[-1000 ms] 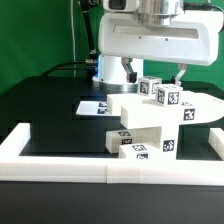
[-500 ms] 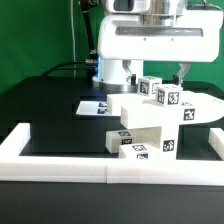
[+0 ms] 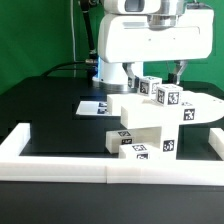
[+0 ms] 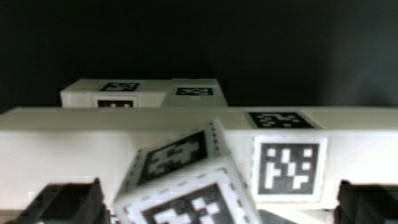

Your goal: Assemble chair

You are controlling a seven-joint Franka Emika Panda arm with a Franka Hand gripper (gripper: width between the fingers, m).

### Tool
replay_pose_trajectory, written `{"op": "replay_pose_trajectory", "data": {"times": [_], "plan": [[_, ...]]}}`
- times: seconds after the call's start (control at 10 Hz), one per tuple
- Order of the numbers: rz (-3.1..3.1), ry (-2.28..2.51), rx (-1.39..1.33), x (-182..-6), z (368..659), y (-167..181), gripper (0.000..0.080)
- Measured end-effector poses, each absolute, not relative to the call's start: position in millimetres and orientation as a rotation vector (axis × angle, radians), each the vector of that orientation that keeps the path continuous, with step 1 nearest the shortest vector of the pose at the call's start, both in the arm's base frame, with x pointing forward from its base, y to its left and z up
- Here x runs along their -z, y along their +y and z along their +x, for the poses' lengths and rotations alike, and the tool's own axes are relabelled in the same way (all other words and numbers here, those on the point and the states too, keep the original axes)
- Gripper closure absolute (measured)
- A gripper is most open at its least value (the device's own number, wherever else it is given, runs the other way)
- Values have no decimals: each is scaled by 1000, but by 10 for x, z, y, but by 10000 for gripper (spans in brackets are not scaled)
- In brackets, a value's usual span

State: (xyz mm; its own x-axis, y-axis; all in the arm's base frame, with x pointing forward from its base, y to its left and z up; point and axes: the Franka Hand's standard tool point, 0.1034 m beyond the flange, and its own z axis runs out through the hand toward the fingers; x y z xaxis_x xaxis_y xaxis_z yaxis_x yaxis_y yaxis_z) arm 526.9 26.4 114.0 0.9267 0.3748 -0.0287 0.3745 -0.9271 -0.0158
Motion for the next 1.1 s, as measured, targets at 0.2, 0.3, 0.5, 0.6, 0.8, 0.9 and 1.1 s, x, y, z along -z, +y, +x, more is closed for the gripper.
{"op": "replay_pose_trajectory", "data": {"times": [0.2, 0.3, 0.5, 0.6, 0.8, 0.9, 1.1], "plan": [[-3037, -757, -48, -1140, 5270, 248, 150], [-3023, -809, -48, -1140, 5270, 238, 150], [-3012, -848, -49, -1137, 5269, 222, 279], [-3012, -848, -49, -1136, 5269, 221, 418], [-3012, -847, -49, -1136, 5270, 219, 514], [-3020, -822, -49, -1136, 5270, 218, 514], [-3028, -791, -49, -1137, 5270, 216, 514]]}}
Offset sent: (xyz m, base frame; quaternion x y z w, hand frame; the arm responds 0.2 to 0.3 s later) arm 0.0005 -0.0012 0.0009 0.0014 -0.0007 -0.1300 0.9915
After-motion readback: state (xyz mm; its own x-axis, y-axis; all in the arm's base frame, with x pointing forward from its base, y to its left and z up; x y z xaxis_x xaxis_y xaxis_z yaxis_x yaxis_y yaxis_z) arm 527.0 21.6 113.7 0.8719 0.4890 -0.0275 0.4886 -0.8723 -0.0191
